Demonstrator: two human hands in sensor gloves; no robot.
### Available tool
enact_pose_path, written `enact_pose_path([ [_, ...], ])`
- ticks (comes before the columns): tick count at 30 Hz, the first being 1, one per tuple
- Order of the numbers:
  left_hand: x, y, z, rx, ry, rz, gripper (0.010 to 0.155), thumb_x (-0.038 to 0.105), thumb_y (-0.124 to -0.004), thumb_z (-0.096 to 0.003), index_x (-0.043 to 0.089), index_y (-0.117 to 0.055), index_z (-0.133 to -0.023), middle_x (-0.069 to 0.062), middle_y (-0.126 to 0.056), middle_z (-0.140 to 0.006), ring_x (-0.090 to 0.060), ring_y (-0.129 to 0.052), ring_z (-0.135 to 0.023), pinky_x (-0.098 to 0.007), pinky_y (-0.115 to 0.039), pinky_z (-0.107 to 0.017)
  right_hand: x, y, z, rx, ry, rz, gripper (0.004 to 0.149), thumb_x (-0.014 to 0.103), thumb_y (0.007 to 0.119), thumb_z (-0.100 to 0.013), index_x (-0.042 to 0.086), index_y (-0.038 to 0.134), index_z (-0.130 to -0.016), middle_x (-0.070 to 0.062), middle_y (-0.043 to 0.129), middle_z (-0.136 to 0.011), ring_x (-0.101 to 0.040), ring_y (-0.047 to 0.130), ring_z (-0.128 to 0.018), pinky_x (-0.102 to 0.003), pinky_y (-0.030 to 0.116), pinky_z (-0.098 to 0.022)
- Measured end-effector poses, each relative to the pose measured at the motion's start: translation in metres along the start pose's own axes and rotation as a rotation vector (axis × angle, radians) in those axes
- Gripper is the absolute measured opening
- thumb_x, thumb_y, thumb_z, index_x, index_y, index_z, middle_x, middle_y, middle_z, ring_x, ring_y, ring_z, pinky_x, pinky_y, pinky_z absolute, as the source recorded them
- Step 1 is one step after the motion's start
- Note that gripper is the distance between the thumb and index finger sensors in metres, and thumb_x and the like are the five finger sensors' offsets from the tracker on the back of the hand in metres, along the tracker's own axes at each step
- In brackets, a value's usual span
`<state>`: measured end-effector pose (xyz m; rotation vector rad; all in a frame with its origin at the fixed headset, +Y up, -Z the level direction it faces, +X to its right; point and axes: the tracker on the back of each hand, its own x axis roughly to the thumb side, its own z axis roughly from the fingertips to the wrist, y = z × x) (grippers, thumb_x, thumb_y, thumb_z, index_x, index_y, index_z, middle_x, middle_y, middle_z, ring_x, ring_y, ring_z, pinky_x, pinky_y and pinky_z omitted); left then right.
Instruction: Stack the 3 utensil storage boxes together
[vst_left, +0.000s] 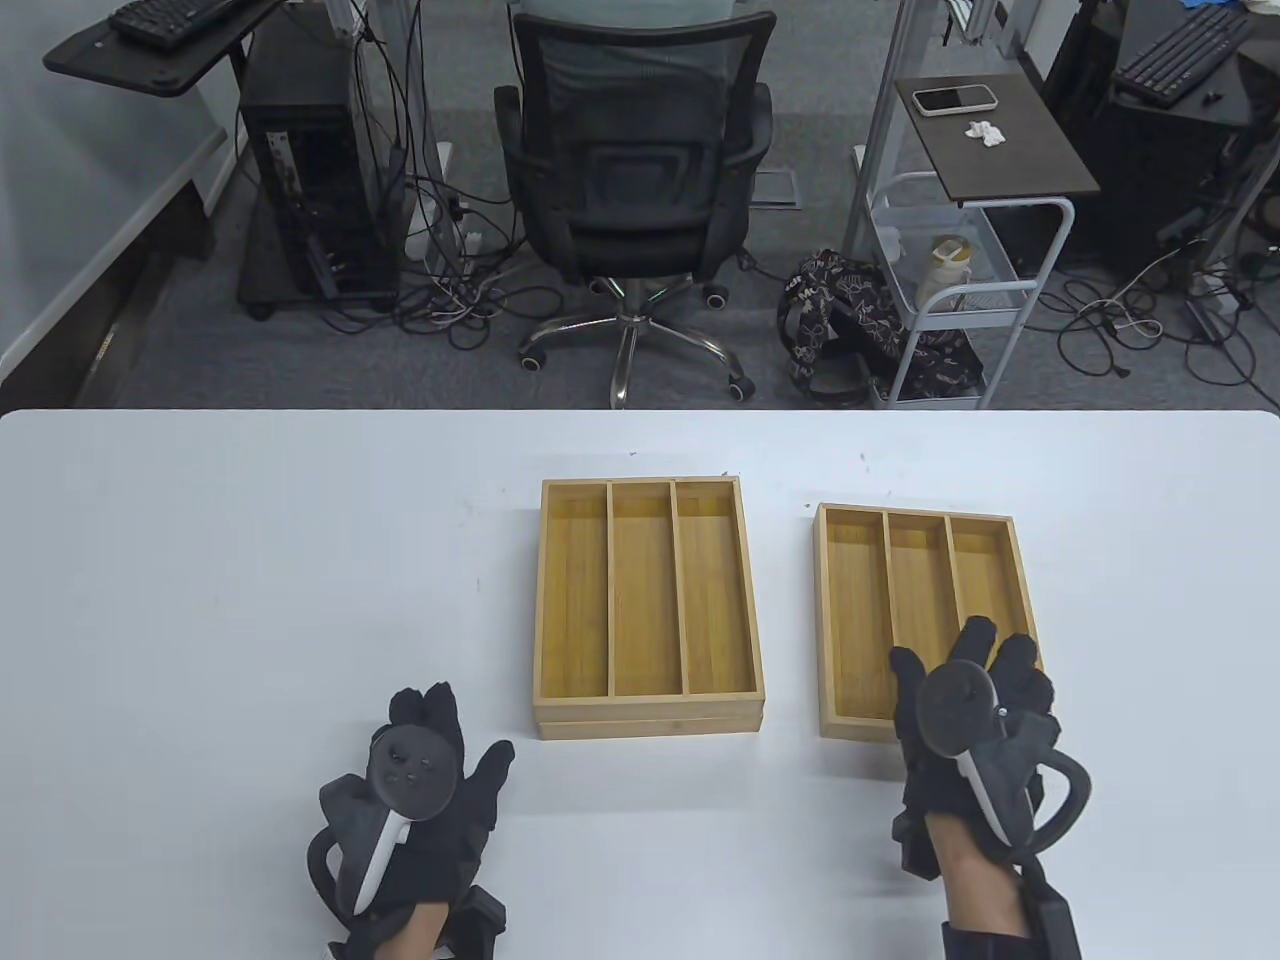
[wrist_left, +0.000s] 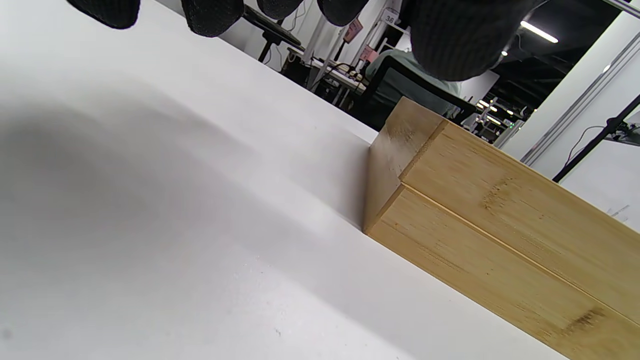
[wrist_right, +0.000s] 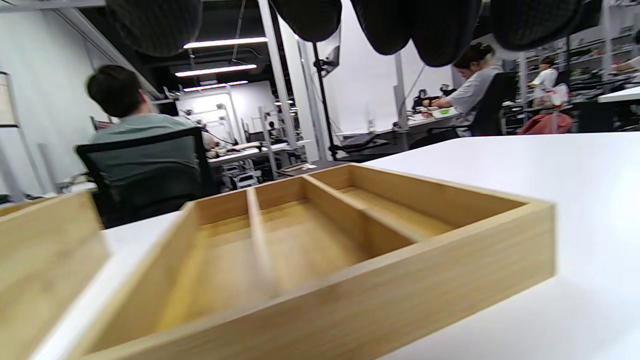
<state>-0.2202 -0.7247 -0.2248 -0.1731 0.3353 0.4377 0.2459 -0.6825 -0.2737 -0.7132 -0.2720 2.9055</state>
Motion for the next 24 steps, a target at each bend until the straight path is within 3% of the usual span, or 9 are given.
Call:
enact_pose_path([
  [4, 0.001, 0.000, 0.000, -0.002, 0.000, -0.006, 0.082, 0.071, -0.066, -0.0527, 0.040, -0.028, -0.118, 0.000, -0.025, -0.129, -0.033, -0.044, -0.123, -0.066, -0.050, -0.082, -0.027, 0.005, -0.024, 0.013, 0.071, 0.036, 0.079, 0.064, 0.068, -0.055, 0.011, 0.051, -0.112, -0.033, 0.055, -0.115, -0.050, 0.073, -0.085, -0.064, 0.071, -0.056],
  [9, 0.003, 0.000, 0.000, -0.011, -0.008, -0.006, 0.082, 0.071, -0.066, -0.0527, 0.040, -0.028, -0.119, 0.000, -0.025, -0.129, -0.034, -0.044, -0.123, -0.066, -0.050, -0.081, -0.058, 0.029, -0.050, 0.082, 0.143, 0.135, 0.082, 0.065, 0.075, -0.050, 0.009, 0.060, -0.108, -0.028, 0.071, -0.107, -0.041, 0.088, -0.065, -0.051, 0.083, -0.042],
  [14, 0.004, -0.001, -0.001, -0.014, -0.008, -0.017, 0.082, 0.071, -0.066, -0.0529, 0.040, -0.028, -0.119, 0.000, -0.025, -0.130, -0.034, -0.044, -0.123, -0.066, -0.050, -0.081, -0.075, 0.050, -0.066, 0.222, 0.202, 0.124, 0.079, 0.065, 0.078, -0.049, 0.009, 0.067, -0.103, -0.025, 0.081, -0.099, -0.033, 0.094, -0.049, -0.044, 0.086, -0.029],
  [19, 0.001, -0.004, -0.006, -0.034, 0.013, -0.025, 0.082, 0.071, -0.066, -0.0529, 0.040, -0.028, -0.119, 0.000, -0.024, -0.129, -0.034, -0.044, -0.123, -0.066, -0.050, -0.082, -0.088, 0.074, -0.079, 0.320, 0.269, 0.087, 0.066, 0.060, 0.080, -0.048, 0.011, 0.078, -0.092, -0.017, 0.093, -0.081, -0.023, 0.096, -0.027, -0.037, 0.087, -0.015],
  [21, 0.000, -0.004, -0.006, -0.032, 0.020, -0.023, 0.082, 0.071, -0.066, -0.0530, 0.040, -0.028, -0.119, 0.000, -0.024, -0.129, -0.034, -0.043, -0.123, -0.066, -0.050, -0.082, -0.091, 0.078, -0.080, 0.272, 0.239, 0.075, 0.058, 0.056, 0.082, -0.048, 0.012, 0.082, -0.085, -0.015, 0.093, -0.068, -0.020, 0.095, -0.022, -0.036, 0.087, -0.012],
  [24, -0.001, -0.004, -0.006, -0.027, 0.022, -0.021, 0.082, 0.071, -0.066, -0.0530, 0.040, -0.028, -0.119, 0.000, -0.024, -0.129, -0.034, -0.044, -0.123, -0.066, -0.050, -0.082, -0.097, 0.081, -0.081, 0.286, 0.228, 0.001, 0.049, 0.049, 0.080, -0.052, 0.012, 0.082, -0.082, -0.014, 0.092, -0.061, -0.018, 0.094, -0.019, -0.036, 0.087, -0.010],
])
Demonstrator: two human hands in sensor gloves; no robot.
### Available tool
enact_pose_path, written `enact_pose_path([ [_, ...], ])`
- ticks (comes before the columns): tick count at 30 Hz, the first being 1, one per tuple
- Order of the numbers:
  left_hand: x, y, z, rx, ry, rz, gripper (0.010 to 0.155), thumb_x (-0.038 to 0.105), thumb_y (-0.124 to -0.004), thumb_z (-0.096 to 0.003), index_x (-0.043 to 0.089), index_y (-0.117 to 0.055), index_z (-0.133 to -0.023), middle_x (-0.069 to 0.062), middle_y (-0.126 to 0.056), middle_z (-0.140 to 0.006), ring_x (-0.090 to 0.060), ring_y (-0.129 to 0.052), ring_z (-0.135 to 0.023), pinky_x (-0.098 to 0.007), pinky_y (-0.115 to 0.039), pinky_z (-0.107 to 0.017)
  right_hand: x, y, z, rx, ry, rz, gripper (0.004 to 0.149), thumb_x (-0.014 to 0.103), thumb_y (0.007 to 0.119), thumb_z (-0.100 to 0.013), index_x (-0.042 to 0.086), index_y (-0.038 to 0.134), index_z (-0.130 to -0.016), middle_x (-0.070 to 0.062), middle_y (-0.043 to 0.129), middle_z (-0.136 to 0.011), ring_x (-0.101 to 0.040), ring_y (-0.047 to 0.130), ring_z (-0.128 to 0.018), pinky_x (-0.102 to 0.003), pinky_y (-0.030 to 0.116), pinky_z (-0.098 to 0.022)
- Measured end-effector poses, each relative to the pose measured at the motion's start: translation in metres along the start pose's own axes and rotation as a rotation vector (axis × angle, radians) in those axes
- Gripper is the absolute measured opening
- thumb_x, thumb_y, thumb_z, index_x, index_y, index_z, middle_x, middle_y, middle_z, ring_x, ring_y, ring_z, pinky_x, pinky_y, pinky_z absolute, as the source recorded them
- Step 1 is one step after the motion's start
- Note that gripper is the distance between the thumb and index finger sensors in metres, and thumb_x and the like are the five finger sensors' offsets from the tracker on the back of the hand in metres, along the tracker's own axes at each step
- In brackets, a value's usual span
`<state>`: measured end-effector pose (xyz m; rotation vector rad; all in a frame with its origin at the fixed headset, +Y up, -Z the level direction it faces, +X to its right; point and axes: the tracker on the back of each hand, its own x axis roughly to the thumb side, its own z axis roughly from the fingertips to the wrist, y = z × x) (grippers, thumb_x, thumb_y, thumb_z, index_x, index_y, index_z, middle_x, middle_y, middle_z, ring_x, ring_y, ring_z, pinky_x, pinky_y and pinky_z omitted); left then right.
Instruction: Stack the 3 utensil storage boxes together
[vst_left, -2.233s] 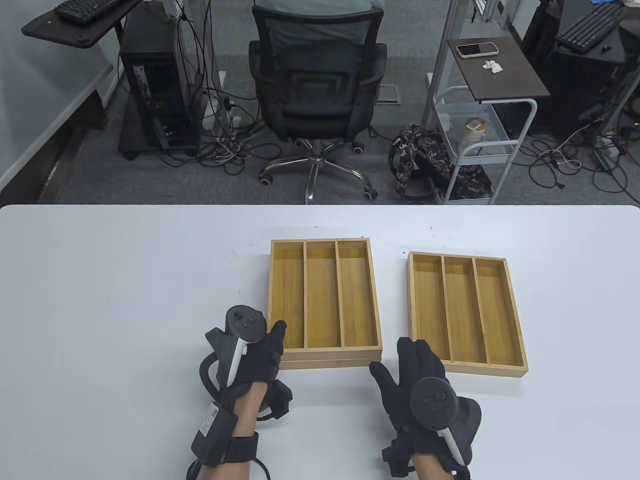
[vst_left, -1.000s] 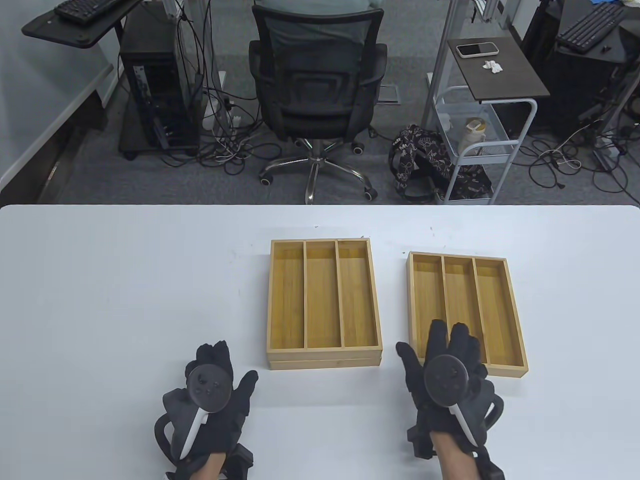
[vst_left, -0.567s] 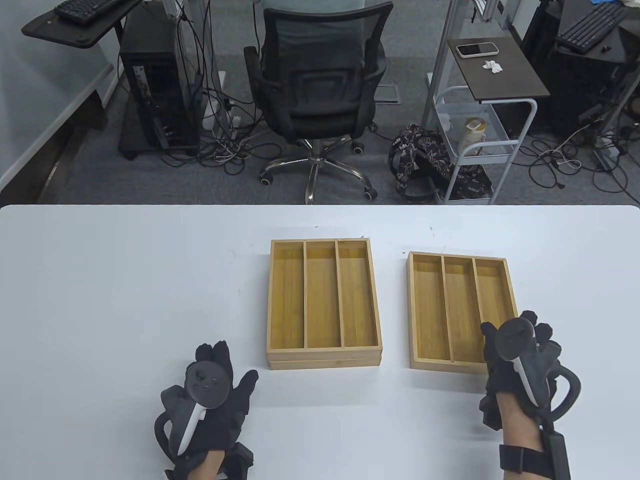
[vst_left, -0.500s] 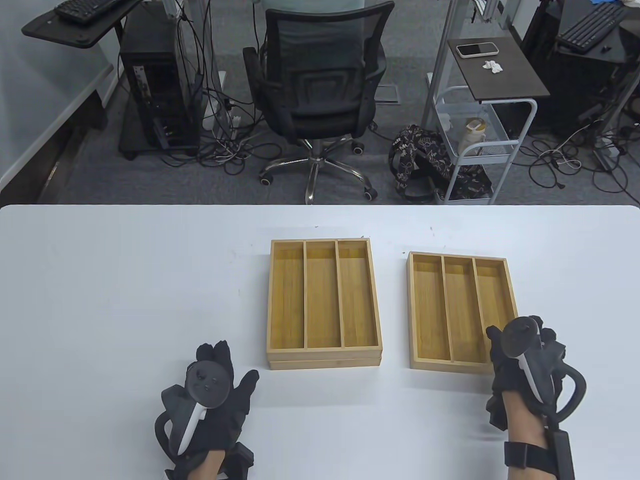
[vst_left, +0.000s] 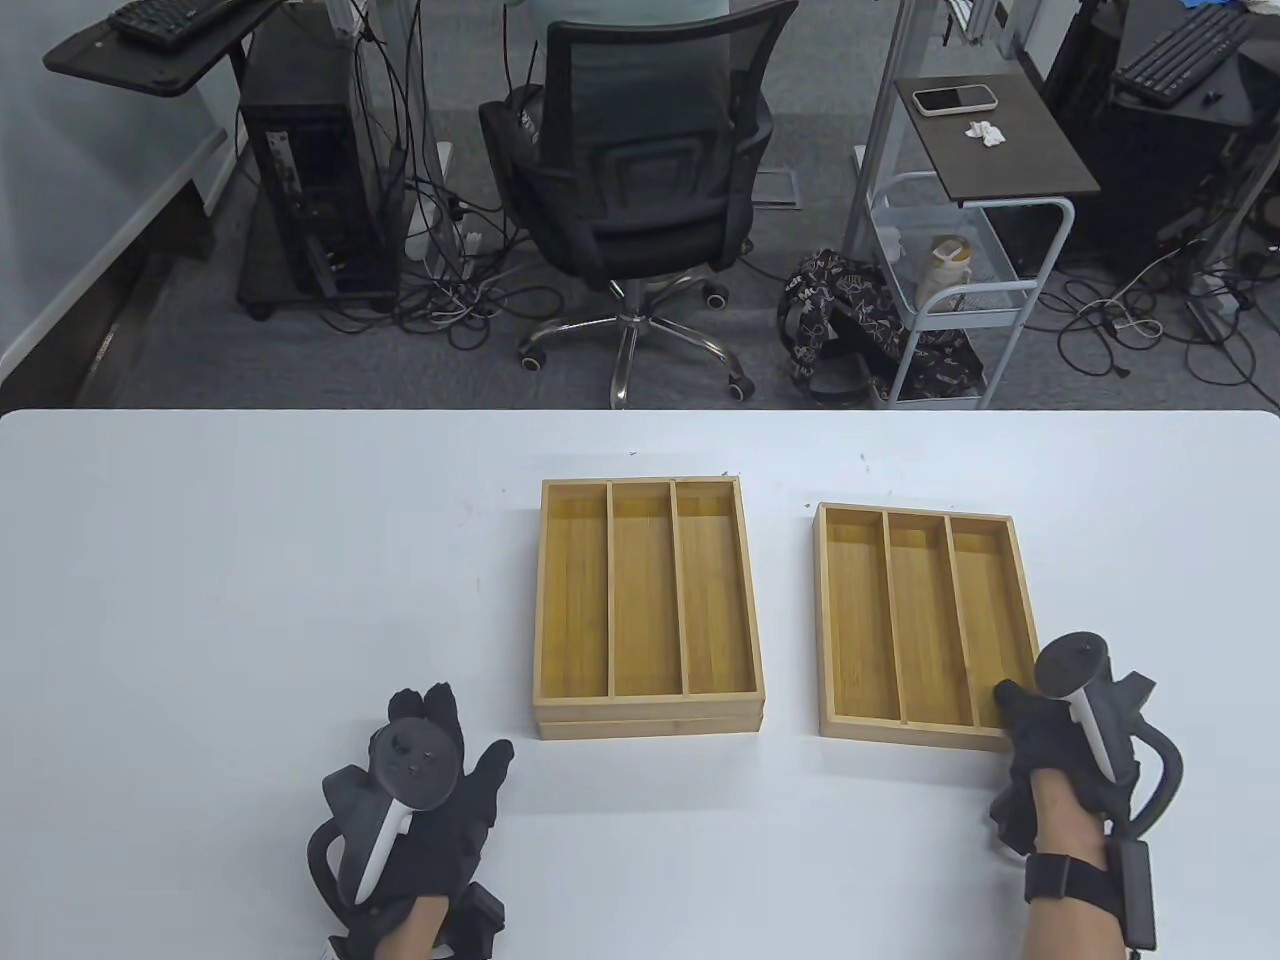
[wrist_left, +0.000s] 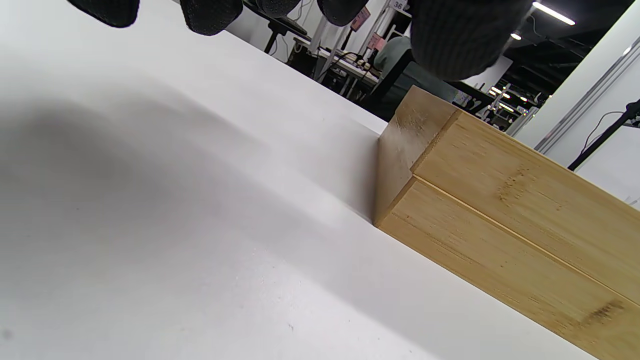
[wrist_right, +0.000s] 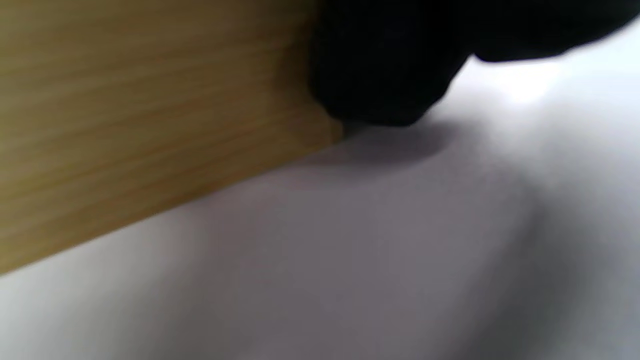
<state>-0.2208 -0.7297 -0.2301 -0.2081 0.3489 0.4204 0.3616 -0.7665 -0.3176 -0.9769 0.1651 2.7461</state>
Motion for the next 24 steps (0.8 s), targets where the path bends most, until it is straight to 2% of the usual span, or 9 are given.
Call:
enact_pose_path([
  [6, 0.004, -0.004, 0.001, 0.010, -0.015, -0.022, 0.081, 0.071, -0.066, -0.0528, 0.041, -0.030, -0.119, 0.000, -0.027, -0.130, -0.033, -0.046, -0.123, -0.066, -0.050, -0.082, 0.000, 0.004, 0.005, -0.028, -0.092, -0.071, 0.042, 0.039, 0.080, -0.054, 0.003, 0.084, -0.076, -0.021, 0.091, -0.051, -0.018, 0.093, -0.011, -0.034, 0.087, -0.004],
  [11, 0.003, -0.004, 0.001, 0.006, -0.019, -0.015, 0.080, 0.070, -0.066, -0.0528, 0.040, -0.031, -0.118, 0.001, -0.029, -0.130, -0.033, -0.047, -0.123, -0.067, -0.050, -0.081, 0.001, 0.000, 0.014, -0.052, -0.105, -0.143, 0.042, 0.035, 0.082, -0.053, 0.000, 0.085, -0.074, -0.024, 0.091, -0.048, -0.018, 0.092, -0.007, -0.034, 0.087, 0.000],
  [18, 0.000, 0.000, 0.002, 0.003, -0.020, 0.016, 0.080, 0.070, -0.066, -0.0529, 0.040, -0.031, -0.119, 0.000, -0.030, -0.129, -0.033, -0.047, -0.123, -0.067, -0.050, -0.081, 0.008, -0.032, 0.036, -0.126, -0.120, -0.226, 0.041, 0.035, 0.084, -0.053, 0.000, 0.085, -0.073, -0.026, 0.091, -0.045, -0.017, 0.092, -0.005, -0.034, 0.087, 0.003],
  [24, -0.001, 0.003, 0.007, 0.012, -0.027, 0.034, 0.080, 0.071, -0.066, -0.0529, 0.040, -0.031, -0.119, 0.000, -0.029, -0.130, -0.034, -0.046, -0.123, -0.067, -0.050, -0.081, 0.038, -0.064, 0.068, -0.164, -0.180, -0.284, 0.040, 0.035, 0.084, -0.054, 0.000, 0.085, -0.073, -0.026, 0.091, -0.045, -0.017, 0.091, -0.004, -0.033, 0.087, 0.004],
])
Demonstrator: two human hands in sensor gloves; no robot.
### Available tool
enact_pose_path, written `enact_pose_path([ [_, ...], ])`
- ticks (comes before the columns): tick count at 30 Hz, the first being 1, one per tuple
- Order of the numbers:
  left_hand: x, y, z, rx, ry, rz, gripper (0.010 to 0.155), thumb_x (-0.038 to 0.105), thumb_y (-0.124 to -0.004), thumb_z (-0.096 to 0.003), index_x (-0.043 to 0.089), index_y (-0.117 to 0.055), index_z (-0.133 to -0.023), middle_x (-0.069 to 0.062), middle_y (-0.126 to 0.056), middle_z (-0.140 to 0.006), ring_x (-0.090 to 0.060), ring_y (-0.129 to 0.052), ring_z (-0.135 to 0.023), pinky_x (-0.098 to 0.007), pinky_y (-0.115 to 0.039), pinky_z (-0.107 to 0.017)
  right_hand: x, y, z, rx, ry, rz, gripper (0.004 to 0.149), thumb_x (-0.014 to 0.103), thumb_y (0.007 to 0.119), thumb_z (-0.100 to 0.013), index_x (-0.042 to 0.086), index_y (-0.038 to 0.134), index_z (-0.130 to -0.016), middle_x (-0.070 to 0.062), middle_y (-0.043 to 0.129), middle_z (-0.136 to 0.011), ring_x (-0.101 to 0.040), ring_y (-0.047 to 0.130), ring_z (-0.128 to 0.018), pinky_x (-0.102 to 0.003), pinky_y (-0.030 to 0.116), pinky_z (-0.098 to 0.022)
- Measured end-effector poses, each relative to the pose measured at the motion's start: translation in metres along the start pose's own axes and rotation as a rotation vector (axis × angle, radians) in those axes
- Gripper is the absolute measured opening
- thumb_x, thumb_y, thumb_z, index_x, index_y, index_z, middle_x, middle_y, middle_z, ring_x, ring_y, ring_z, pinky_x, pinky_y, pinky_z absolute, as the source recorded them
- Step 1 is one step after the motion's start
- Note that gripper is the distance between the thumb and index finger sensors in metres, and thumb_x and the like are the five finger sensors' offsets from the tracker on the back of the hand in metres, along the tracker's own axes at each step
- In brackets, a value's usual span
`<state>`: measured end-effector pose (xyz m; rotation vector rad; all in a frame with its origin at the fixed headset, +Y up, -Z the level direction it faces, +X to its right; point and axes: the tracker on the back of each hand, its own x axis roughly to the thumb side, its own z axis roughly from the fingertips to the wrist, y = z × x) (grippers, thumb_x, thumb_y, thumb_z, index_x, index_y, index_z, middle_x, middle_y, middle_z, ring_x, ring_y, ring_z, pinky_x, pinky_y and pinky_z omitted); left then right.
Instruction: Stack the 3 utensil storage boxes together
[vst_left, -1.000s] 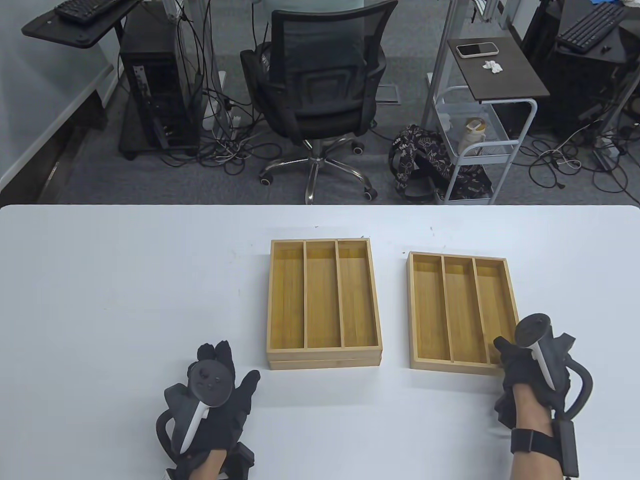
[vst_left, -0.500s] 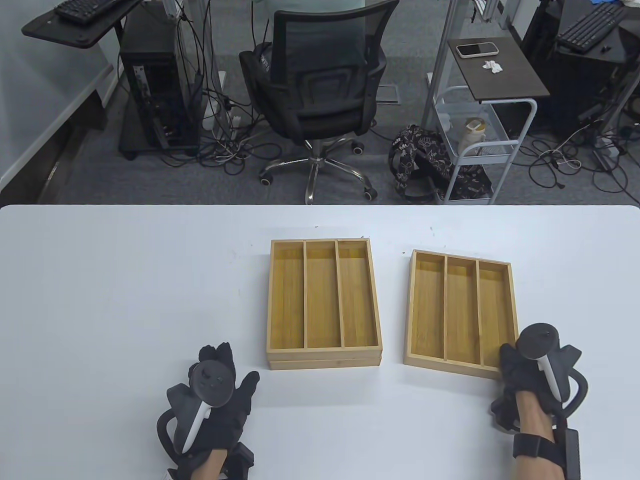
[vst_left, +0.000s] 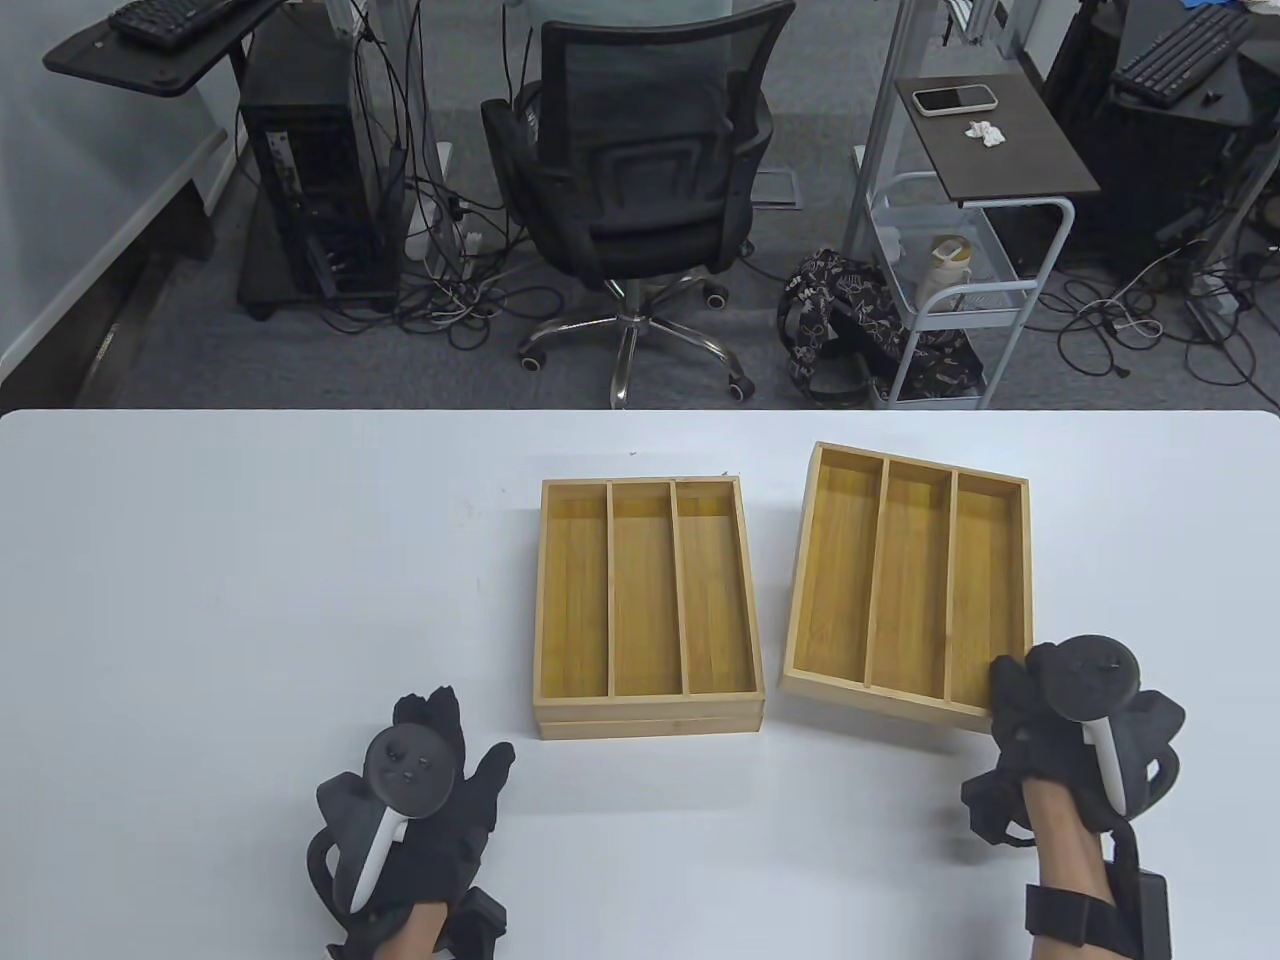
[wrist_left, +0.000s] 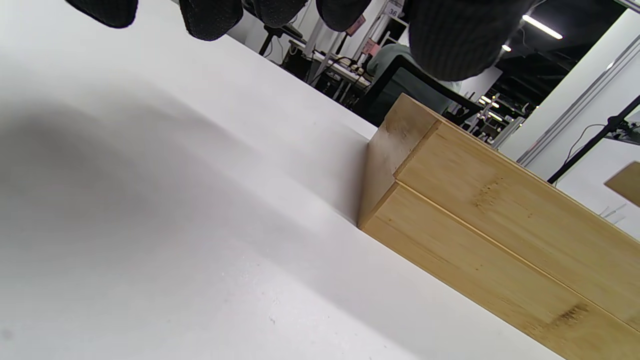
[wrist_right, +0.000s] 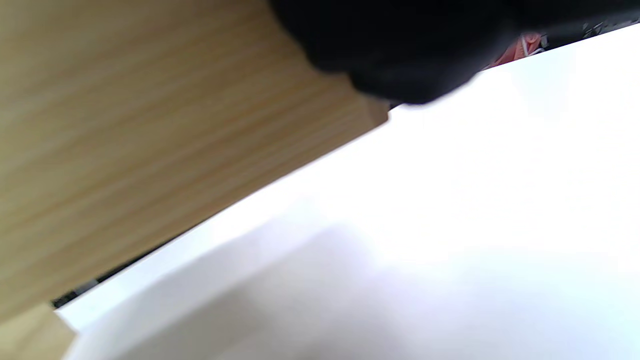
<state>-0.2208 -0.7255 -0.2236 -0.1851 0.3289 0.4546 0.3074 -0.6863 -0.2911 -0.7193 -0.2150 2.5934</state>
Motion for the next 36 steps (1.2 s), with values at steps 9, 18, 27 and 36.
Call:
enact_pose_path([
  [9, -0.004, 0.003, 0.002, -0.012, -0.002, 0.034, 0.081, 0.071, -0.066, -0.0529, 0.040, -0.031, -0.119, 0.000, -0.031, -0.129, -0.033, -0.047, -0.123, -0.066, -0.051, -0.081, 0.089, 0.009, 0.037, 0.045, -0.121, -0.005, 0.040, 0.034, 0.084, -0.054, -0.002, 0.085, -0.073, -0.026, 0.091, -0.044, -0.016, 0.091, -0.003, -0.032, 0.087, 0.005],
  [18, -0.009, 0.005, 0.000, -0.035, 0.008, 0.065, 0.081, 0.071, -0.066, -0.0530, 0.040, -0.031, -0.119, 0.000, -0.031, -0.130, -0.034, -0.047, -0.123, -0.066, -0.051, -0.081, 0.150, 0.055, 0.061, 0.109, -0.200, 0.024, 0.040, 0.034, 0.084, -0.054, -0.002, 0.085, -0.073, -0.026, 0.091, -0.044, -0.015, 0.091, -0.003, -0.032, 0.087, 0.005],
  [27, -0.008, 0.005, 0.000, -0.054, 0.009, 0.074, 0.081, 0.071, -0.066, -0.0529, 0.040, -0.031, -0.119, 0.000, -0.031, -0.130, -0.034, -0.047, -0.123, -0.066, -0.051, -0.081, 0.169, 0.085, 0.064, 0.144, -0.212, 0.059, 0.041, 0.035, 0.083, -0.055, -0.001, 0.084, -0.074, -0.025, 0.091, -0.045, -0.015, 0.091, -0.004, -0.031, 0.087, 0.004],
  [36, -0.010, 0.004, -0.003, -0.073, 0.026, 0.082, 0.080, 0.071, -0.066, -0.0531, 0.040, -0.031, -0.119, -0.001, -0.030, -0.130, -0.034, -0.047, -0.123, -0.067, -0.050, -0.081, 0.165, 0.096, 0.060, 0.145, -0.176, 0.080, 0.042, 0.040, 0.084, -0.054, 0.003, 0.085, -0.074, -0.023, 0.093, -0.046, -0.013, 0.093, -0.005, -0.030, 0.089, 0.003],
])
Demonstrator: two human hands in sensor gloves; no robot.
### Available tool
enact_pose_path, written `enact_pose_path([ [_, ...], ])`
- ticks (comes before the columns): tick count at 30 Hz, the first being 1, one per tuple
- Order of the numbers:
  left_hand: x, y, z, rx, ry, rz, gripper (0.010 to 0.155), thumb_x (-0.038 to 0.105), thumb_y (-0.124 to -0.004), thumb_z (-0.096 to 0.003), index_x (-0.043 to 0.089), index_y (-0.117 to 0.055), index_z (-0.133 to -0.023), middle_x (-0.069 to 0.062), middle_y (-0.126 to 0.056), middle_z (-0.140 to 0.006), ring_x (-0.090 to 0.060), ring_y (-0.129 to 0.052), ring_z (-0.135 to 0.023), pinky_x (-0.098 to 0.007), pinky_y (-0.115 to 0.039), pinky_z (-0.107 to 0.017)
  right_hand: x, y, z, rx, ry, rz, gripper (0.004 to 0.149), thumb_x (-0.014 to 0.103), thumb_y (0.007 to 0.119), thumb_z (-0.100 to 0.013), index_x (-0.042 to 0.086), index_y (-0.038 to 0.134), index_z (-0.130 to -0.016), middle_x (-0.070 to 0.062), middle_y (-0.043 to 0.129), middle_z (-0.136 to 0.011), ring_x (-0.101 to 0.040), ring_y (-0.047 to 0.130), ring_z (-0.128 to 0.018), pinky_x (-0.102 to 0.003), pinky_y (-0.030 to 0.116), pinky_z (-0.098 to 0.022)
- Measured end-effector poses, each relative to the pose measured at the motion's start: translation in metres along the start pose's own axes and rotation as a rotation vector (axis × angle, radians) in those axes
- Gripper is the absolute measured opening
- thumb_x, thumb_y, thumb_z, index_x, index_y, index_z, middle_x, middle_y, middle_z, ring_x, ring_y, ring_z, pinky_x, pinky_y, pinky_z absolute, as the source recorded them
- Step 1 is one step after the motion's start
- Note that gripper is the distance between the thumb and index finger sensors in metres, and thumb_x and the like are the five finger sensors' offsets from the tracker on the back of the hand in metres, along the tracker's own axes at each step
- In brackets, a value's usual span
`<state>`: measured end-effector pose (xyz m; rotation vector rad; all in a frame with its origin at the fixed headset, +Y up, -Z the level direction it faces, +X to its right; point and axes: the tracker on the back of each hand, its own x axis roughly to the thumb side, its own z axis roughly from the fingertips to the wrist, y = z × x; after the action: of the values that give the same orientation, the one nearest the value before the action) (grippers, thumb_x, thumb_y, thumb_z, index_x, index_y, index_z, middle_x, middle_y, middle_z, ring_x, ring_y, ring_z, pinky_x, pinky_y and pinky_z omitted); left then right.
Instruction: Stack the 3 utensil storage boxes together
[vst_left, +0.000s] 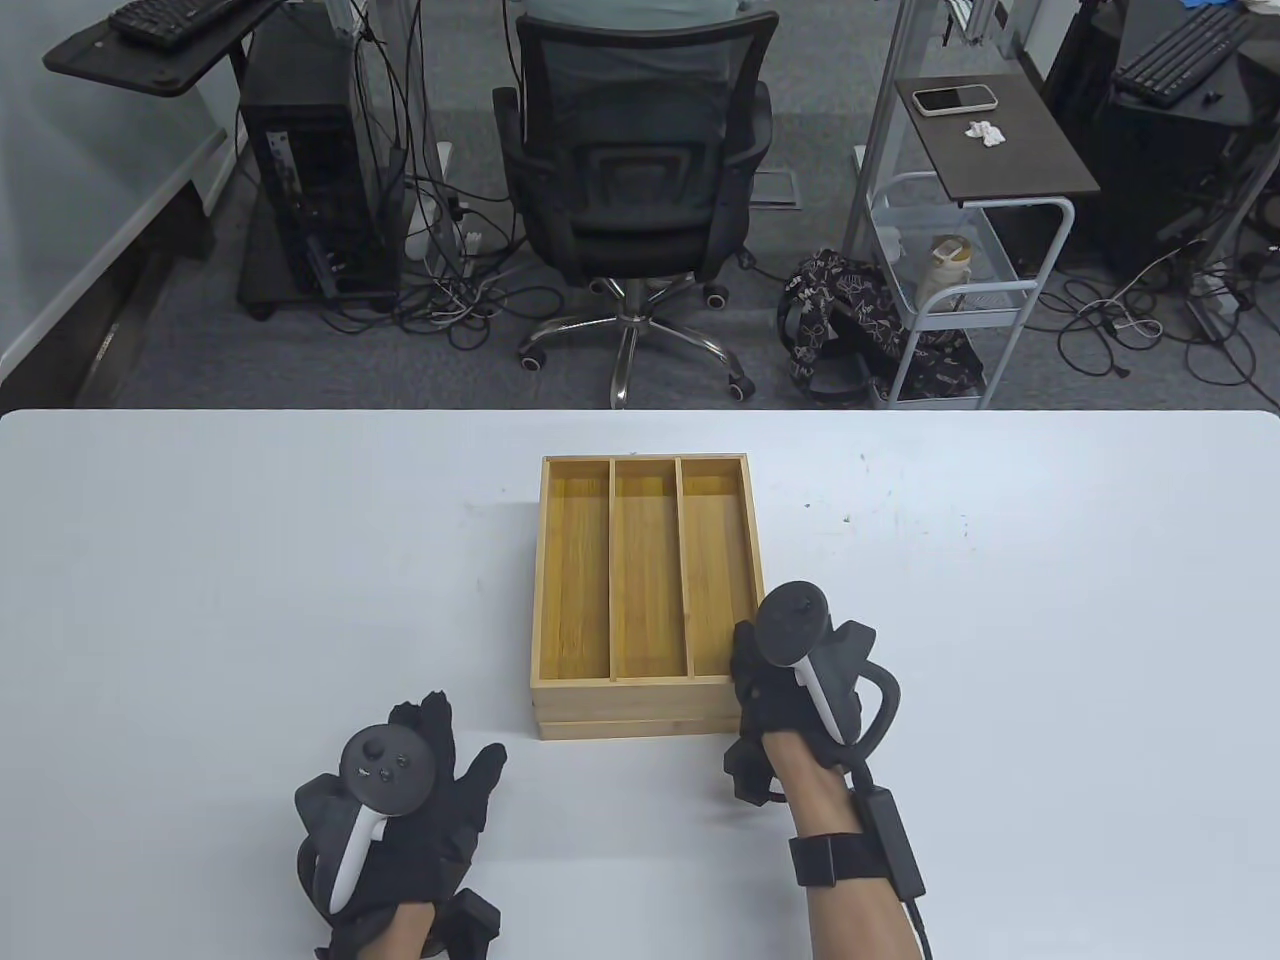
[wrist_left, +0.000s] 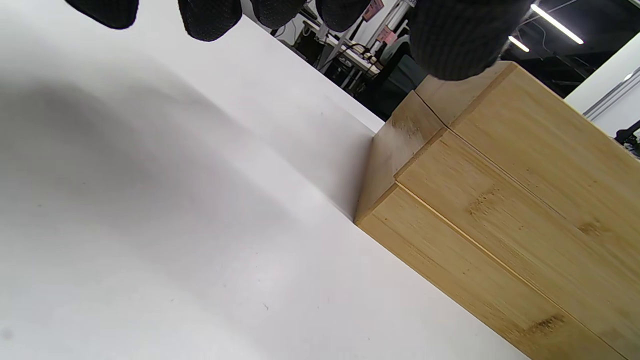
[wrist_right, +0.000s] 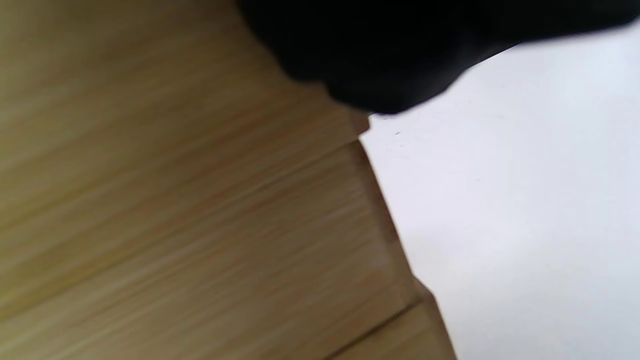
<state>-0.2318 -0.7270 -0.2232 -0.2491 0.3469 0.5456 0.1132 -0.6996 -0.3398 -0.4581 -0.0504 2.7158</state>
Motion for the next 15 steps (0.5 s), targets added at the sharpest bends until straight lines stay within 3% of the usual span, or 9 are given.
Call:
enact_pose_path([
  [4, 0.001, 0.000, 0.000, 0.002, 0.002, -0.008, 0.081, 0.071, -0.066, -0.0530, 0.040, -0.030, -0.119, 0.000, -0.030, -0.130, -0.034, -0.046, -0.123, -0.066, -0.050, -0.081, -0.002, -0.009, 0.005, 0.023, 0.001, 0.029, 0.054, 0.054, 0.074, -0.056, 0.007, 0.082, -0.083, -0.020, 0.095, -0.056, -0.017, 0.093, -0.014, -0.034, 0.088, -0.006],
  [8, 0.003, -0.001, 0.001, 0.006, -0.005, -0.021, 0.081, 0.071, -0.066, -0.0529, 0.041, -0.030, -0.119, 0.000, -0.030, -0.130, -0.034, -0.046, -0.123, -0.066, -0.050, -0.082, -0.007, -0.027, 0.019, -0.045, -0.060, -0.016, 0.064, 0.060, 0.069, -0.056, 0.010, 0.073, -0.096, -0.024, 0.090, -0.078, -0.030, 0.097, -0.036, -0.046, 0.089, -0.025],
  [11, 0.006, -0.001, 0.004, 0.021, -0.019, -0.037, 0.081, 0.071, -0.066, -0.0529, 0.041, -0.030, -0.119, 0.000, -0.029, -0.130, -0.034, -0.044, -0.123, -0.067, -0.049, -0.082, -0.011, -0.040, 0.036, -0.094, -0.116, -0.074, 0.068, 0.061, 0.068, -0.056, 0.011, 0.067, -0.102, -0.028, 0.081, -0.094, -0.042, 0.095, -0.059, -0.057, 0.085, -0.041],
  [15, 0.008, -0.001, 0.009, 0.035, -0.044, -0.040, 0.081, 0.071, -0.066, -0.0528, 0.041, -0.030, -0.119, 0.001, -0.028, -0.130, -0.034, -0.042, -0.124, -0.067, -0.049, -0.082, -0.016, -0.050, 0.057, -0.097, -0.184, -0.153, 0.074, 0.063, 0.065, -0.056, 0.013, 0.054, -0.109, -0.031, 0.057, -0.113, -0.053, 0.074, -0.090, -0.072, 0.070, -0.058],
])
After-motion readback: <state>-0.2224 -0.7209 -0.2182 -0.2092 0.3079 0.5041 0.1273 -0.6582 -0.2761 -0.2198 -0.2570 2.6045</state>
